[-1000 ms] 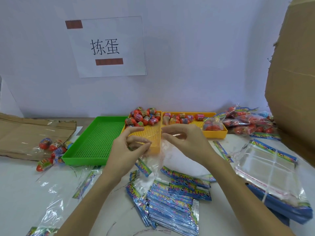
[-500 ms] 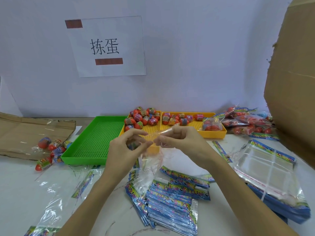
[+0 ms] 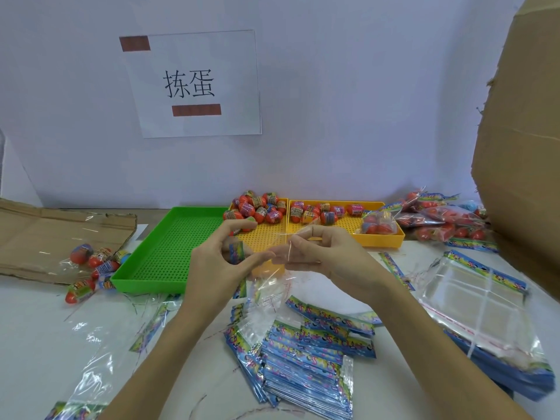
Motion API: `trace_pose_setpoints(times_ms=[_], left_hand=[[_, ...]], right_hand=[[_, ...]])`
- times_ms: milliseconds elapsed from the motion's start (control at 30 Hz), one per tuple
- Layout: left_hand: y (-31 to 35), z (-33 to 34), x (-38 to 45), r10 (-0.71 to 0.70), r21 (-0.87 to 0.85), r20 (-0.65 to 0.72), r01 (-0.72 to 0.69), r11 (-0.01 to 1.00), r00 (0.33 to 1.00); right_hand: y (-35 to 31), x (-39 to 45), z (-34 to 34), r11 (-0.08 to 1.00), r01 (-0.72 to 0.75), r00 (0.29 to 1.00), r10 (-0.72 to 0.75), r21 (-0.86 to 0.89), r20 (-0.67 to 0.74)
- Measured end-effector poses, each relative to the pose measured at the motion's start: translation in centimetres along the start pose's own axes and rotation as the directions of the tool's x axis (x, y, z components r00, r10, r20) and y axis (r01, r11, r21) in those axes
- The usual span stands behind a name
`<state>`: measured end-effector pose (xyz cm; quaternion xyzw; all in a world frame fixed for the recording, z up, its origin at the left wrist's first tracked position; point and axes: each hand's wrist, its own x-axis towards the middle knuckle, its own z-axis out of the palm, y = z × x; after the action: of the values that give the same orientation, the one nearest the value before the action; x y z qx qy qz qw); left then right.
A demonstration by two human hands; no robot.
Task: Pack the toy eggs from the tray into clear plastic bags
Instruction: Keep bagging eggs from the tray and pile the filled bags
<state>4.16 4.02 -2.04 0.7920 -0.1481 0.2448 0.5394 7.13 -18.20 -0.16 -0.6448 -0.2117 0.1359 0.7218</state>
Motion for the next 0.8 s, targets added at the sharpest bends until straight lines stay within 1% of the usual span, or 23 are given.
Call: trace_pose_setpoints(times_ms=[67,133,167,200,267,300,333,433,533,567,600,667,733,800], left_hand=[[-0.3,0.1,0.2,-0.019,0.005,-0.042,0.020,1.000,0.999],[-0.4,0.1,0.4,-0.029,-0.022,-0.050,0.028,0.999,0.998],[-0.5,0.0,0.5,0.008,0.009,-0.031,-0.007,1.000,1.000],[-0.6,-0.1,0.5,0.067,0.082,0.003,-0.067,0.994,0.998],[-0.8,-0.4,0.5,0.189,0.234,0.089,-0.205,0.951,0.978],[-0.8,-0.4,0.4,0.221,0.267,0.132,-0.250,0.931,0.966],[-0.7,-0.3,0.4,0.224,0.262,0.177,-0.265,0.928,0.958],[-0.3,0.3,0.0,0.149,0.173,0.297,-0.207,0.963,0.943],[-0.2,0.5,-0.3,0.102,0.133,0.330,-0.153,0.979,0.939],[-0.2,0.5,-0.2,0.094,0.124,0.320,-0.140,0.982,0.943],[-0.2,0.4,-0.2,0.092,0.118,0.306,-0.133,0.984,0.948],[-0.2,0.3,-0.1,0.086,0.115,0.274,-0.121,0.986,0.958],[-0.2,0.0,0.0,0.052,0.096,0.242,-0.077,0.992,0.969],[-0.3,-0.3,0.2,-0.031,0.046,0.188,0.022,0.999,0.982]], right_hand=[[-0.1,-0.1,-0.3,1.000,-0.008,0.998,0.007,0.016,0.067],[-0.4,-0.2,-0.3,0.998,-0.002,0.998,0.005,-0.056,0.061],[-0.5,-0.3,-0.2,0.991,0.011,0.999,-0.007,-0.133,0.032],[-0.5,-0.3,-0.1,0.977,0.024,1.000,-0.024,-0.211,0.005],[-0.4,-0.3,0.3,0.951,0.047,0.998,-0.057,-0.304,-0.025],[-0.3,-0.3,0.5,0.936,0.061,0.996,-0.078,-0.347,-0.034],[-0.2,-0.2,0.8,0.910,0.080,0.994,-0.105,-0.406,-0.040],[-0.1,-0.3,1.9,0.790,0.172,0.978,-0.210,-0.588,0.004],[-0.2,-0.4,2.8,0.664,0.274,0.947,-0.310,-0.695,0.077],[-0.2,-0.5,2.9,0.645,0.291,0.940,-0.329,-0.707,0.087],[-0.3,-0.4,2.9,0.647,0.300,0.936,-0.340,-0.701,0.087],[-0.5,-0.4,2.6,0.706,0.309,0.931,-0.361,-0.638,0.051],[-0.9,-0.3,2.0,0.785,0.313,0.916,-0.398,-0.534,-0.048],[-1.1,-0.2,0.8,0.820,0.317,0.874,-0.447,-0.476,-0.188]])
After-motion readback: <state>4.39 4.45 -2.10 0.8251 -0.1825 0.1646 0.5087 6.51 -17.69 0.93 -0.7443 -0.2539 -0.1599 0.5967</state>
